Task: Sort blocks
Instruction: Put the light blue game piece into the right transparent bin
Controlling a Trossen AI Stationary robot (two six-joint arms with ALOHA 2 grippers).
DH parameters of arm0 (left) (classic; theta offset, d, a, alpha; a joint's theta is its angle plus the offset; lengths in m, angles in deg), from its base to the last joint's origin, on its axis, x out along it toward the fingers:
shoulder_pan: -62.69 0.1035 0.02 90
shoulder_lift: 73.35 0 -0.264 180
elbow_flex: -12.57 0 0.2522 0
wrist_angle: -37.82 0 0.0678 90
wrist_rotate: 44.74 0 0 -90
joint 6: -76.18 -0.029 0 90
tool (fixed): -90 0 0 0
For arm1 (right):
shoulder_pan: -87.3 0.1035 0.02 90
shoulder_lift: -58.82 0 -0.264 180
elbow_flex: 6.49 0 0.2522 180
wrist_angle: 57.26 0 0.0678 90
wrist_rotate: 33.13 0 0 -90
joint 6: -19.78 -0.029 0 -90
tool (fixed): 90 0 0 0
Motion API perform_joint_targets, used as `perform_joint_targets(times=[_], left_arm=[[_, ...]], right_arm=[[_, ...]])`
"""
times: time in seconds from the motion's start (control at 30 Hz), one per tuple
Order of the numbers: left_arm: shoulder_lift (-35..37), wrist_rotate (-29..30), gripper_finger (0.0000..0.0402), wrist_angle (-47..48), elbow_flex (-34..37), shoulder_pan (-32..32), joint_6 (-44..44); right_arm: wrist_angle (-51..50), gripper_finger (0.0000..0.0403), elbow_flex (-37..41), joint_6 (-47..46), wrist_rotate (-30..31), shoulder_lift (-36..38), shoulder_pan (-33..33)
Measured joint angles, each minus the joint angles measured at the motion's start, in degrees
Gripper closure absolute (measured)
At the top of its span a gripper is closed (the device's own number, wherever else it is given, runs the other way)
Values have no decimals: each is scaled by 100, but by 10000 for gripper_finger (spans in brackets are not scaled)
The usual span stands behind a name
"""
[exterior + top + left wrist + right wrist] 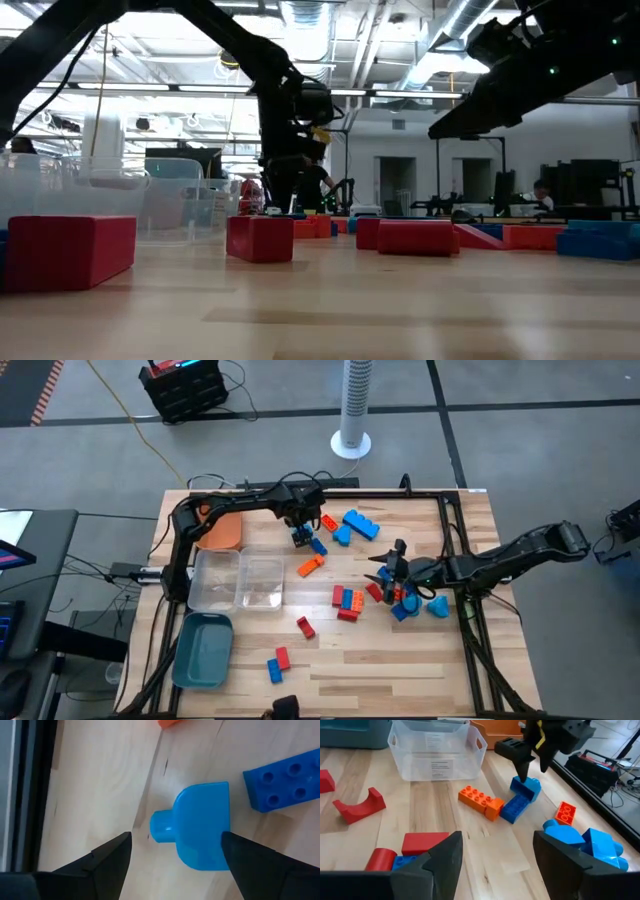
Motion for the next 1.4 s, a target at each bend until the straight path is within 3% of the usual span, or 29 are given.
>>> perform_joint_targets(times=[0.3, 0.63, 0.83, 1.03, 1.4], left_arm=[[-19, -775, 97, -113, 62, 70, -272], [-18, -1091, 101, 54, -11, -39, -301], [-18, -1069, 106, -11, -11, -161, -128], [-18, -371, 107, -91, -13, -340, 26], [-16, -600, 107, -505, 420, -183, 236]], right_arm=[[15, 147, 0, 15, -13, 2, -13], [28, 147, 4, -40, -15, 2, -13], [31, 147, 4, -52, -15, 2, -13], [42, 147, 4, -72, -15, 2, -13], [186, 147, 7, -105, -17, 2, 97]])
